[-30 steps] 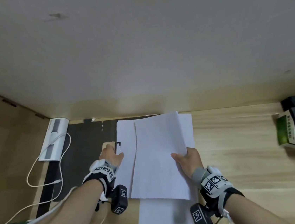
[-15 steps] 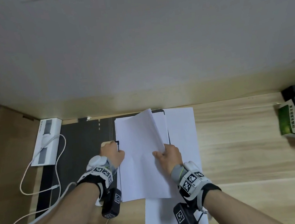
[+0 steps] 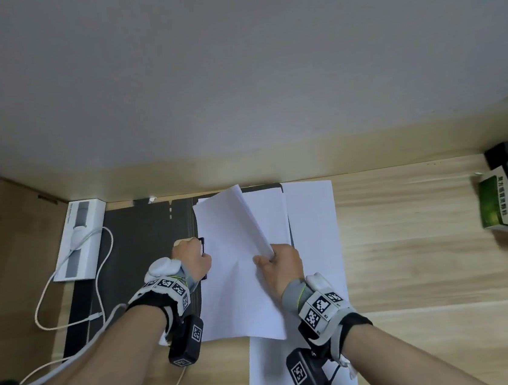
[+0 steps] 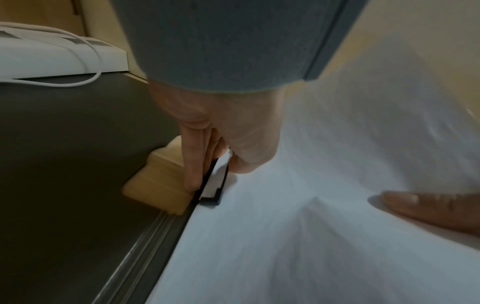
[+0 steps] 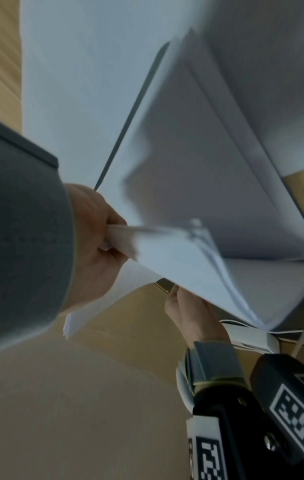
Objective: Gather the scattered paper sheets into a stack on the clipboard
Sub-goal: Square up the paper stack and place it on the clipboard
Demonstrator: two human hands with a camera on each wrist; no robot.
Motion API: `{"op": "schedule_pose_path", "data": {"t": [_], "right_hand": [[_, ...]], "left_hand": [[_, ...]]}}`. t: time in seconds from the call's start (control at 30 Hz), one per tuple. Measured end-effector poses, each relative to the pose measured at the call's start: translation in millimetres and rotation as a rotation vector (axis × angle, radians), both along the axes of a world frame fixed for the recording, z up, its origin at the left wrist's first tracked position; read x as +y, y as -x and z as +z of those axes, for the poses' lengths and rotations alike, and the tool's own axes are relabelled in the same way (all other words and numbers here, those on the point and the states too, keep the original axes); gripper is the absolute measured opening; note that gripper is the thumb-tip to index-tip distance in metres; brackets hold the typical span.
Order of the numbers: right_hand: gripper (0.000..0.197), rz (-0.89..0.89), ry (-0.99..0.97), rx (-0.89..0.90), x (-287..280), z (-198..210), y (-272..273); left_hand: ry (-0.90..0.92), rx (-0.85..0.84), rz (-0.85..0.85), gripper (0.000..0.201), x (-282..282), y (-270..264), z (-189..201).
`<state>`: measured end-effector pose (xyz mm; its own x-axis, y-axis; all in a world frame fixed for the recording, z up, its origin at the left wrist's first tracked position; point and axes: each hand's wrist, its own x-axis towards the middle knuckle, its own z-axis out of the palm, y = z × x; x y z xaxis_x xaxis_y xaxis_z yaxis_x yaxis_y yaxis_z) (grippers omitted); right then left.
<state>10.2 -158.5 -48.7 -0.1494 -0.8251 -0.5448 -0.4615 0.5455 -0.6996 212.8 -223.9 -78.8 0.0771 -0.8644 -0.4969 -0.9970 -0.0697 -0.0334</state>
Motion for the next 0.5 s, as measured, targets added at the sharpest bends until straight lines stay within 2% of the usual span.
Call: {"op": "schedule_pose_path", "data": {"t": [0.1,0.2,0.3,0.33,0.4,0.5], "right_hand": [[0.037,-0.001,-0.063,0.038,1.4,-3.6,-0.9],[0.024,0.031,-0.067,0.031,2.7,-8.6,9.7],[0.017,-0.122,0.031,0.015,7.8,-15.7,43.3],[0.019,-0.189,0.071,0.029,9.3,-18.1,59.0],[0.035,-0.256,0.094,0.146,14.2,-22.8,92.4],[0.051,-0.297,-0.077,0.333,25.2,-29.7,126.6]], "left_hand": [[-0.005,-0.005,0.013,0.020,-1.0,2.4,-1.6],[-0.042,-0.009,0.055,0.017,-2.4,0.8,0.2],[-0.060,-0.029,0.124,0.023,-2.4,-4.2,4.1],[-0.058,-0.027,0.151,0.028,-1.8,-5.9,4.3],[-0.059,-0.017,0.210,0.037,1.4,-3.9,6.1],[0.057,0.024,0.257,0.043,9.7,6.7,11.1]]}}
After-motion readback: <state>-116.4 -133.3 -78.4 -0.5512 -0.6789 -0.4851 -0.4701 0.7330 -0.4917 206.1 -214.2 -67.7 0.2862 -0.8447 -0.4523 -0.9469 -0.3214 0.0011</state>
